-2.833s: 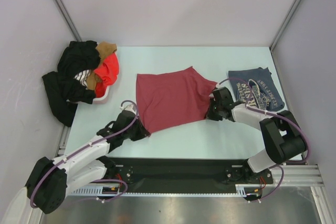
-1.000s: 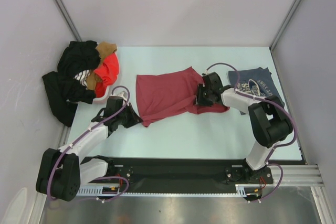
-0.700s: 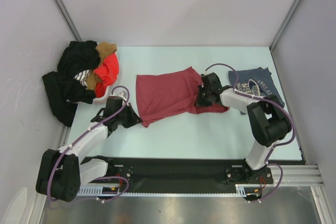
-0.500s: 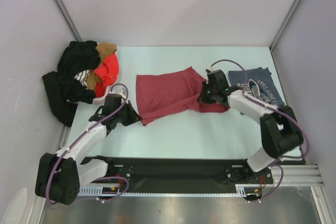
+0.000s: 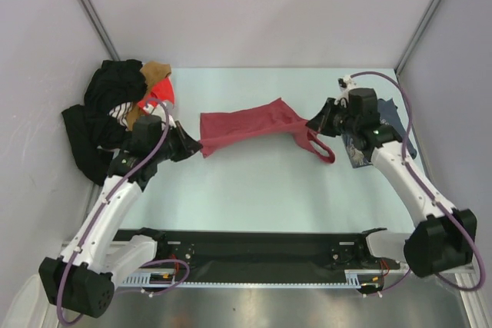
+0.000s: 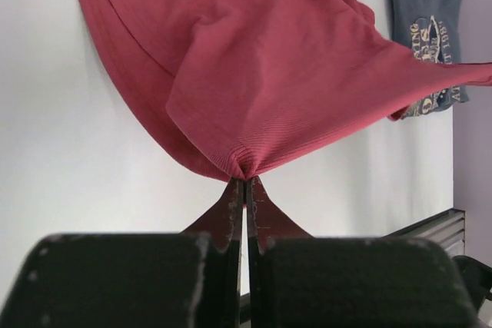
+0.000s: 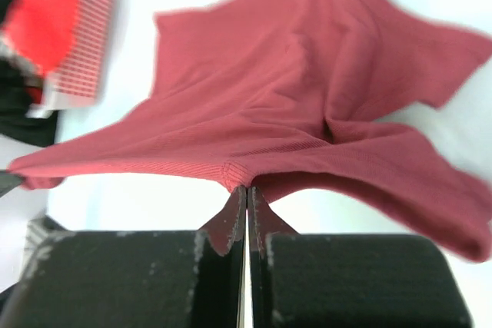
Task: Fold and stack the tank tops
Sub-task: Flatten the tank top out, then fold the tank top
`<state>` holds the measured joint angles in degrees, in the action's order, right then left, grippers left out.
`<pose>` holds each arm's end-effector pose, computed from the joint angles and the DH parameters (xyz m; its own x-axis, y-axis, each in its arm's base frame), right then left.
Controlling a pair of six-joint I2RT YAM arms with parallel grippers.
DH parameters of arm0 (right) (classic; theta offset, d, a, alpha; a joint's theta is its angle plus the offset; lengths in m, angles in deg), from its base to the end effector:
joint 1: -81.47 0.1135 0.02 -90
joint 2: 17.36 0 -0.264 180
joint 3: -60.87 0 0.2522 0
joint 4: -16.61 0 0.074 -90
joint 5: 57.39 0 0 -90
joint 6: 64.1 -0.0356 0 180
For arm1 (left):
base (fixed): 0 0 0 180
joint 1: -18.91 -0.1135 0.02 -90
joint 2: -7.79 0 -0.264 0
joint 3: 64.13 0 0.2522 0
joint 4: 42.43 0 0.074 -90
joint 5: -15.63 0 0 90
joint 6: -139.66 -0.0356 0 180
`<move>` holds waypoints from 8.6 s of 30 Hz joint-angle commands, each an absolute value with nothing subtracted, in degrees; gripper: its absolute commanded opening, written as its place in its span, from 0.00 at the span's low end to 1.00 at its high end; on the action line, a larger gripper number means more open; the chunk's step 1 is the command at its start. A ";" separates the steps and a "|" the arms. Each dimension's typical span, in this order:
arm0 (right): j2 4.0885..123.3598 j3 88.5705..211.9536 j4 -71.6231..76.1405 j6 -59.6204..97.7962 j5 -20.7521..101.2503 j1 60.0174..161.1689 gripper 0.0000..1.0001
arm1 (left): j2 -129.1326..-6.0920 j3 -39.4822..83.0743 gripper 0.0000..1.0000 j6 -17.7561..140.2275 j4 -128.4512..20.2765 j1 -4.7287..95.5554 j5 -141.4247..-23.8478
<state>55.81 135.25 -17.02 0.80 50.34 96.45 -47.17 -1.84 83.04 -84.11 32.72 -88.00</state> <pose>0.2742 0.0846 0.3137 -0.6788 0.2366 -0.6952 -0.2281 0.8319 0.5059 0.2002 -0.0579 0.3006 -0.6891 -0.3812 -0.6163 0.0500 0.8234 -0.5653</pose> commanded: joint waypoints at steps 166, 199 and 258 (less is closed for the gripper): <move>82.22 127.01 7.69 -9.60 52.21 94.47 0.00 | -79.48 -8.10 0.13 74.09 -55.31 30.25 -78.60; 80.73 129.20 3.47 -9.87 48.87 95.61 0.44 | -74.10 -6.96 0.65 80.68 -56.55 32.45 -76.92; 85.39 131.40 -1.18 -10.66 45.00 101.68 0.20 | -87.57 -1.33 0.25 80.95 -57.68 31.92 -75.61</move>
